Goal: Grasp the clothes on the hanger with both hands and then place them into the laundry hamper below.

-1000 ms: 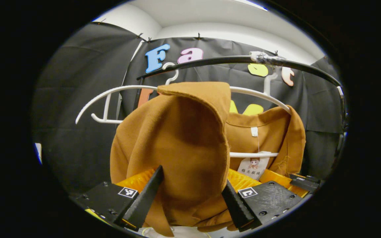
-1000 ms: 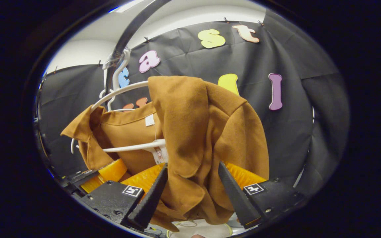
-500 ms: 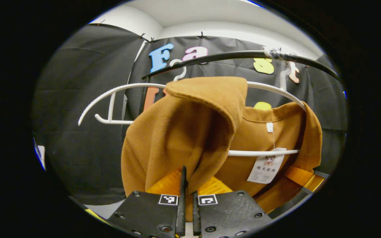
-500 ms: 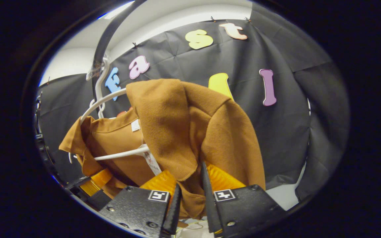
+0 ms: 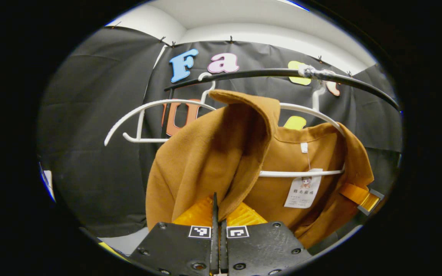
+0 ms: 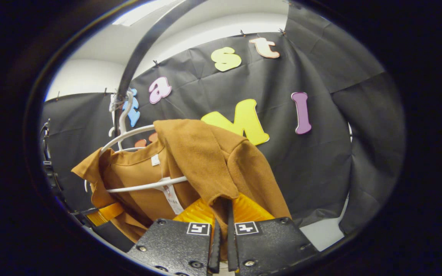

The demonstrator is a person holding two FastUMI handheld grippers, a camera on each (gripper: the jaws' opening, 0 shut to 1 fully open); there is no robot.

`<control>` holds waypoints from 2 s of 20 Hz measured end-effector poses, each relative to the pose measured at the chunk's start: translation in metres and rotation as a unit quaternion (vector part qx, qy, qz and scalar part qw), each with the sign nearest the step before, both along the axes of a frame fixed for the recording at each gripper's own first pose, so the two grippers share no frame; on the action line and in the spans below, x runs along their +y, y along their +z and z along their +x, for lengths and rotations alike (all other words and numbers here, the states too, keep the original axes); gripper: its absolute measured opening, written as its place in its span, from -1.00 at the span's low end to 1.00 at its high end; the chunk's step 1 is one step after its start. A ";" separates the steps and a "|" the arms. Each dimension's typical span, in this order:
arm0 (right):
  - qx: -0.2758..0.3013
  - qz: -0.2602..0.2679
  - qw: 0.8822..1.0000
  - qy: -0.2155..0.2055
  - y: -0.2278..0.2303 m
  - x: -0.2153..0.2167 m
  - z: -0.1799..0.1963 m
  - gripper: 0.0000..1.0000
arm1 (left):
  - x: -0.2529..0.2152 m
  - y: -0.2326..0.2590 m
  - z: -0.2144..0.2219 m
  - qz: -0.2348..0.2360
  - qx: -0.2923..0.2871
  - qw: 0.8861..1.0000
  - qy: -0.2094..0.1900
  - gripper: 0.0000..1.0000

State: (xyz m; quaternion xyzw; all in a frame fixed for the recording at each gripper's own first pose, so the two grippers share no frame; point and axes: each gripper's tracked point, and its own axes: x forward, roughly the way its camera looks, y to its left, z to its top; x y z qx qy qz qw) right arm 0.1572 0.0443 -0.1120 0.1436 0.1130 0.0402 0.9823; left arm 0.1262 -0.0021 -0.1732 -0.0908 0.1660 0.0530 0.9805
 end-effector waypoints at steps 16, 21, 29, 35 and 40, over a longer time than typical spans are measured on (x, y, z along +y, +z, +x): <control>-0.074 -0.049 0.996 -0.029 0.047 -0.027 -0.009 -0.80 | 0.041 0.077 -0.017 0.016 -0.078 0.996 0.030 -0.89; -0.053 0.025 0.998 -0.012 0.040 -0.026 0.001 -0.81 | 0.051 0.094 -0.023 -0.006 -0.088 0.996 0.026 -1.00; -0.072 0.040 0.995 -0.049 0.057 -0.049 0.018 -0.82 | 0.086 0.117 -0.020 0.016 -0.104 0.994 0.041 -1.00; -0.035 0.117 0.992 -0.046 0.030 -0.045 0.036 -0.82 | 0.096 0.109 -0.014 -0.007 -0.089 0.995 0.043 -0.89; -0.009 0.150 0.988 -0.021 0.020 -0.040 0.039 -0.81 | 0.099 0.104 -0.004 -0.014 -0.083 0.996 0.031 -1.00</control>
